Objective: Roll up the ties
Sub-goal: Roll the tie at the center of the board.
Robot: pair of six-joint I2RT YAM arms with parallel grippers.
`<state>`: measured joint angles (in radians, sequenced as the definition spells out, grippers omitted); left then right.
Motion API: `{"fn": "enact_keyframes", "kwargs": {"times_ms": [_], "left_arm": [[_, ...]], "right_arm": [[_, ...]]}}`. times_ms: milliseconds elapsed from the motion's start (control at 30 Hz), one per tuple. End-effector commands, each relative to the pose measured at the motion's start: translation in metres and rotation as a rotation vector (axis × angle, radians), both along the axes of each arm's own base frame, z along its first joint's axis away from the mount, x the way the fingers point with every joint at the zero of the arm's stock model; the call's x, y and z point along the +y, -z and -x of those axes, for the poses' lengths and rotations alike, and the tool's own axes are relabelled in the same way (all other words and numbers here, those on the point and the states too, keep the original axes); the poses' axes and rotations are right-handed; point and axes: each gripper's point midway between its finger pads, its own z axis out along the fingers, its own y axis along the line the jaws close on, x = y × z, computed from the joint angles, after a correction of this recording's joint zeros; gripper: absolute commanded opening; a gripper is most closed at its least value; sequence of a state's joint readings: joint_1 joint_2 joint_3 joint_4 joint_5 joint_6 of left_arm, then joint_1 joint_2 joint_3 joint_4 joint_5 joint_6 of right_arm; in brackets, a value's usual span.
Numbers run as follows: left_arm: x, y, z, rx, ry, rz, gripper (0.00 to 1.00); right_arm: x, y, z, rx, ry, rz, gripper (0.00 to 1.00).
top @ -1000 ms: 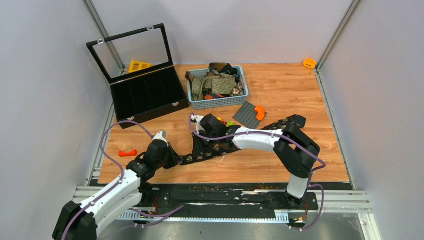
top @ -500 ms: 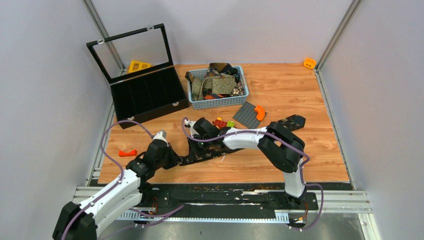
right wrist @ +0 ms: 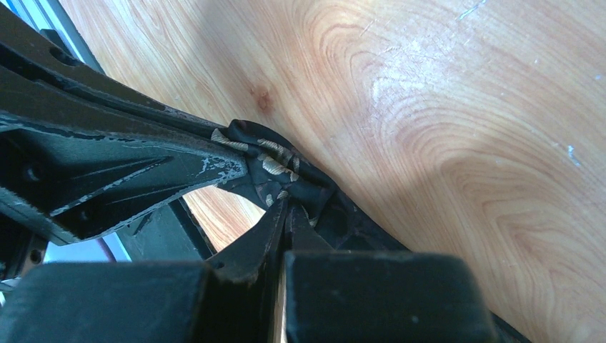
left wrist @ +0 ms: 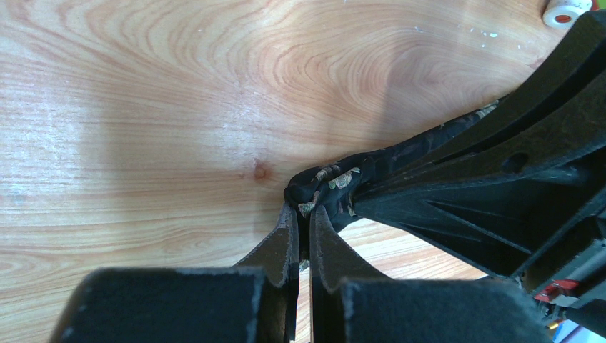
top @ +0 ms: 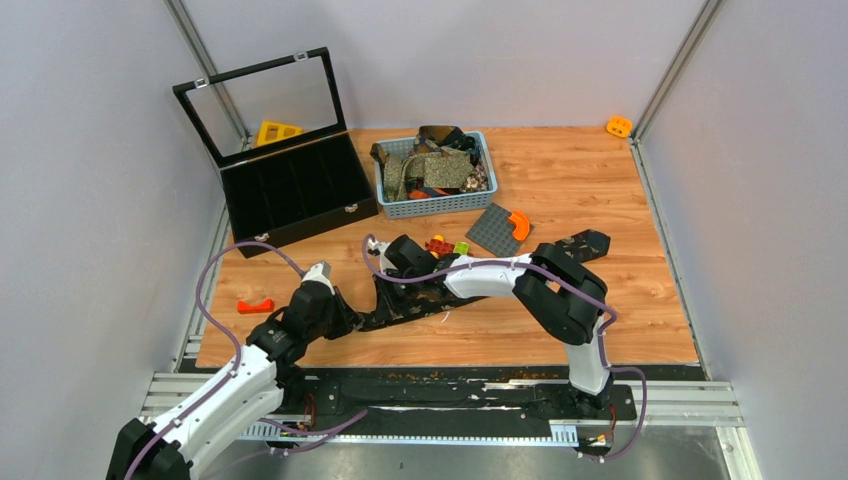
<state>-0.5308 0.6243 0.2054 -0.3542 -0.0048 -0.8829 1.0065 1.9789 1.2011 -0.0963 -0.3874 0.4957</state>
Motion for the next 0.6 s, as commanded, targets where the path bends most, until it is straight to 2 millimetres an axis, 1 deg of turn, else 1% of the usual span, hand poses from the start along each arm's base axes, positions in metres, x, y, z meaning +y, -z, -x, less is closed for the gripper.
{"fn": "enact_keyframes", "kwargs": {"times_ms": [0, 67, 100, 367, 433, 567], "left_arm": [[0.0, -0.006, -0.001, 0.004, 0.015, -0.023, 0.0], [-0.001, -0.008, -0.002, 0.004, 0.014, -0.02, 0.0], [-0.001, -0.009, -0.002, 0.004, 0.013, -0.02, 0.0], [0.0, -0.02, -0.004, 0.002, 0.008, -0.024, 0.0], [-0.001, -0.021, -0.004, 0.004, 0.01, -0.02, 0.0], [-0.002, -0.025, -0.004, 0.005, 0.012, -0.019, 0.0]], "right_arm": [[0.01, -0.039, -0.008, -0.057, 0.0, -0.05, 0.0], [0.01, -0.04, -0.011, -0.066, 0.006, -0.045, 0.0], [0.01, -0.038, -0.011, -0.067, 0.011, -0.036, 0.0], [0.01, -0.002, -0.006, -0.011, 0.014, 0.005, 0.0], [0.01, 0.004, -0.004, 0.0, 0.013, 0.011, 0.0], [0.011, 0.01, 0.0, 0.013, 0.007, 0.015, 0.0]]}}
